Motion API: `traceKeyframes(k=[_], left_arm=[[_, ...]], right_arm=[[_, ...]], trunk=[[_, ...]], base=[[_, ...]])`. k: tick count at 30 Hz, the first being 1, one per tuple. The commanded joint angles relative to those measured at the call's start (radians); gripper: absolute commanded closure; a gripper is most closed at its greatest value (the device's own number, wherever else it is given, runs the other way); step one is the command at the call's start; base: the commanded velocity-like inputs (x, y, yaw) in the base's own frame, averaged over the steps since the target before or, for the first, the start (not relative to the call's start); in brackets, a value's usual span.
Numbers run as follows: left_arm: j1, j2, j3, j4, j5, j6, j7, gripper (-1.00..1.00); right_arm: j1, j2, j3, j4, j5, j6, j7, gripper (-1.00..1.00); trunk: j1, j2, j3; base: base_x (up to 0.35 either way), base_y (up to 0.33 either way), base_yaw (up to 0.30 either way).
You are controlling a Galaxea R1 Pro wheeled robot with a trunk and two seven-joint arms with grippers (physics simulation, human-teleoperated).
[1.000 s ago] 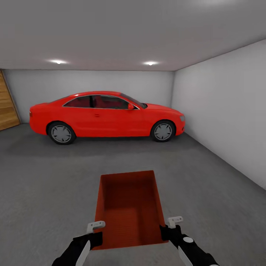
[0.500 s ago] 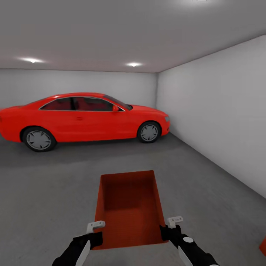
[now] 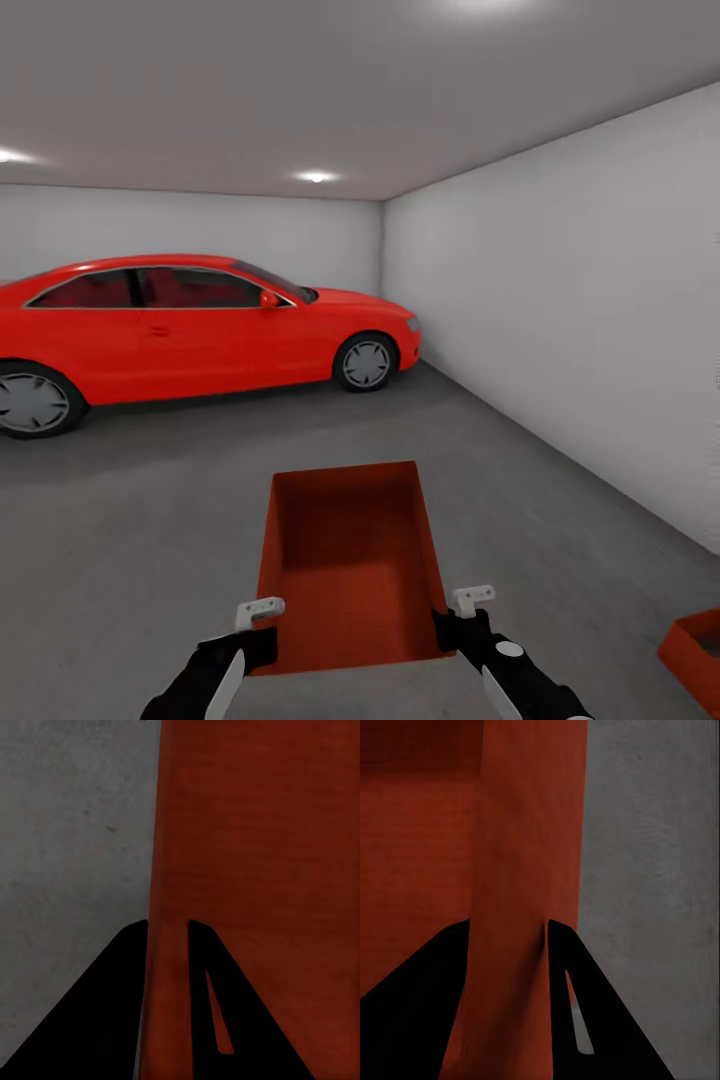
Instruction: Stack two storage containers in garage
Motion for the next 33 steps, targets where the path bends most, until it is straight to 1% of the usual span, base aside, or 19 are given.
traceKeyframes(k=[1,17,33], left_arm=[[0.0,0.018,0.005,-0.021,-0.023,-0.004,0.033,1.0],[-0.001,0.017,0.004,-0.019,-0.023,-0.004,0.033,1.0],[-0.001,0.017,0.004,-0.019,-0.024,-0.004,0.033,1.0]], right_arm=[[0.0,-0.001,0.03,0.004,-0.011,-0.004,0.031,1.0],[0.0,0.0,0.03,0.017,-0.011,-0.004,0.031,1.0],[0.0,0.0,0.03,0.02,-0.011,-0.004,0.031,1.0]], trunk=[[0.001,-0.001,0.0],[0.001,-0.001,0.01],[0.001,-0.001,0.011]], base=[[0.297,0.0,-0.255],[0.316,0.0,-0.258],[0.325,0.0,-0.282]])
